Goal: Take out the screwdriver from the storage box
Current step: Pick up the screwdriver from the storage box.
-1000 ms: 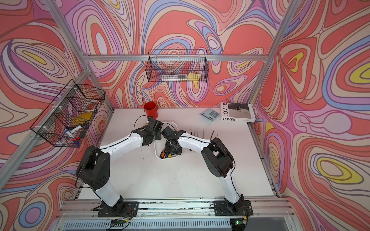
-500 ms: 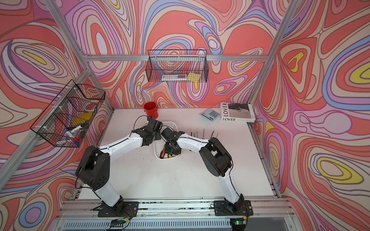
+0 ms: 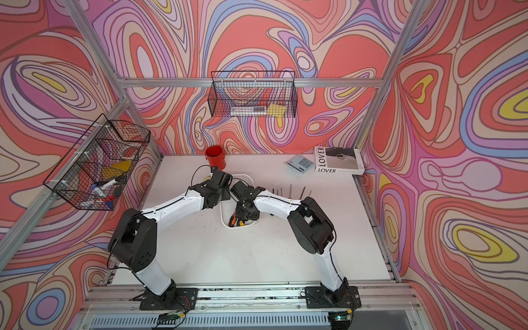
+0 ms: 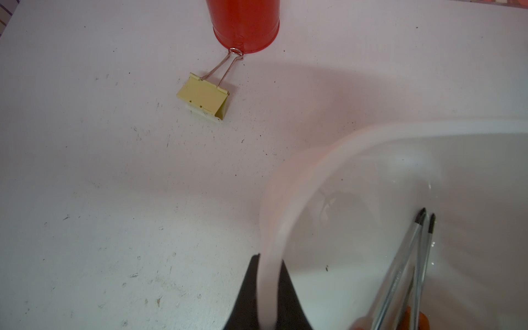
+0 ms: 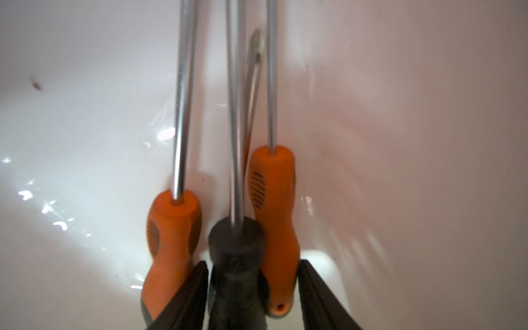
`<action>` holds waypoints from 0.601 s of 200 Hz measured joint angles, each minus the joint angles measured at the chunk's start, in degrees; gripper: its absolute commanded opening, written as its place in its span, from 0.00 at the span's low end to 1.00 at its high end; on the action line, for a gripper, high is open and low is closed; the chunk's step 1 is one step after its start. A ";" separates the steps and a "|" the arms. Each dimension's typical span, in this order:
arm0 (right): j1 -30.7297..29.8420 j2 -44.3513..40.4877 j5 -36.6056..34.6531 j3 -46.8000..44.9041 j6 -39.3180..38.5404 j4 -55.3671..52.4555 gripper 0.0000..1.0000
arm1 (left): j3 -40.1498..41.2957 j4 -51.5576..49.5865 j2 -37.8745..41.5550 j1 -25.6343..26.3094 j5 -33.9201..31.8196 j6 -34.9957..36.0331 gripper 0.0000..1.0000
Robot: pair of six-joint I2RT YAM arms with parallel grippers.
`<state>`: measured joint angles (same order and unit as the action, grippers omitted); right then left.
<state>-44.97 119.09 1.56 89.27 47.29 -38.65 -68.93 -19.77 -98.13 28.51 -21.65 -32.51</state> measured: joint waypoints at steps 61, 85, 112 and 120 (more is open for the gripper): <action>0.26 -0.90 -0.98 0.00 0.02 -0.85 0.34 | 0.07 -0.31 0.00 -0.28 -0.42 0.17 0.00; 0.26 -0.92 -1.49 0.02 -0.33 -1.03 0.13 | 0.07 -0.31 0.00 -0.26 -0.37 0.17 0.00; 0.26 -1.36 -2.23 0.02 -0.57 -1.11 0.00 | 0.07 -0.35 0.00 -0.24 -0.15 0.20 0.00; 0.26 -1.57 -2.36 0.02 -0.66 -1.22 0.00 | 0.07 -0.37 0.00 -0.24 -0.15 0.20 0.00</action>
<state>-44.71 117.51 -0.80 89.30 46.63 -39.88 -68.86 -20.14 -98.13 28.27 -21.80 -32.32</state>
